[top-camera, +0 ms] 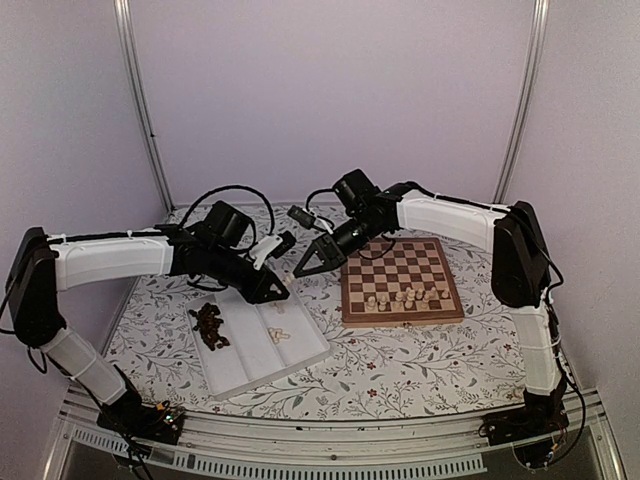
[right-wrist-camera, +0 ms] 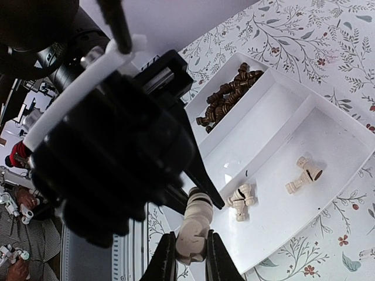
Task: Set up the chess pieces on the board
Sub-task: Pick up the chess piece from the storage box, then place the chess piece on the chessboard.
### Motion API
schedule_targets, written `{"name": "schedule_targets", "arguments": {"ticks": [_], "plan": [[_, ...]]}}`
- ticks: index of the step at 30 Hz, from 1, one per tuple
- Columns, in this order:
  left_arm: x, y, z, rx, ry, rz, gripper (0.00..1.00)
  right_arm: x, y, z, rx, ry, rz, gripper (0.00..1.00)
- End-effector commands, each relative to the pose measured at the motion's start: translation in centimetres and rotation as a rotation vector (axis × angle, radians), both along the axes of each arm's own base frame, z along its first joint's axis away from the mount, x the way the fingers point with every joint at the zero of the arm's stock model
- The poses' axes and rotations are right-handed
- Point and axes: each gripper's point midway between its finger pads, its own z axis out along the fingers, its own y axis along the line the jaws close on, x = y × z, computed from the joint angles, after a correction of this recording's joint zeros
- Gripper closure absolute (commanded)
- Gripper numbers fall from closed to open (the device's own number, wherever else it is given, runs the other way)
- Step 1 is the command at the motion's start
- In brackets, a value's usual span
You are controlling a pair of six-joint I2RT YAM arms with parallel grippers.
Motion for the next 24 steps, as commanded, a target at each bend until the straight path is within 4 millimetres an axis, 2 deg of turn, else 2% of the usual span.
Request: {"name": "schedule_targets", "arguments": {"ticks": [1,3,7,12,15,18,19,24], "plan": [[0.6,-0.8,1.0,-0.046,-0.030,-0.022,0.91,0.0,0.0,0.2,0.005,-0.015,0.005,0.94],[0.5,-0.7,1.1,-0.046,-0.031,-0.023,0.93,0.7,-0.4,0.2,-0.014,-0.049,-0.019,0.94],[0.5,-0.5,1.5,-0.036,-0.044,-0.025,0.97,3.4,-2.5,0.3,-0.077,-0.169,-0.109,0.94],[0.9,-0.5,2.2,-0.010,-0.066,-0.050,0.97,5.4,-6.6,1.2,-0.161,-0.313,-0.195,0.94],[1.6,-0.3,1.9,0.026,-0.076,-0.045,0.97,6.3,-11.2,1.2,-0.245,-0.404,-0.264,0.95],[2.0,-0.1,1.2,0.018,-0.073,-0.035,0.96,7.0,-16.4,0.4,-0.336,-0.446,-0.335,0.95],[2.1,-0.1,0.9,0.009,-0.064,-0.034,0.96,7.1,-18.3,0.8,-0.355,-0.465,-0.368,0.95],[2.2,0.4,0.1,-0.011,-0.029,-0.024,0.95,6.5,-26.6,-0.7,-0.526,-0.530,-0.461,0.95]]}}
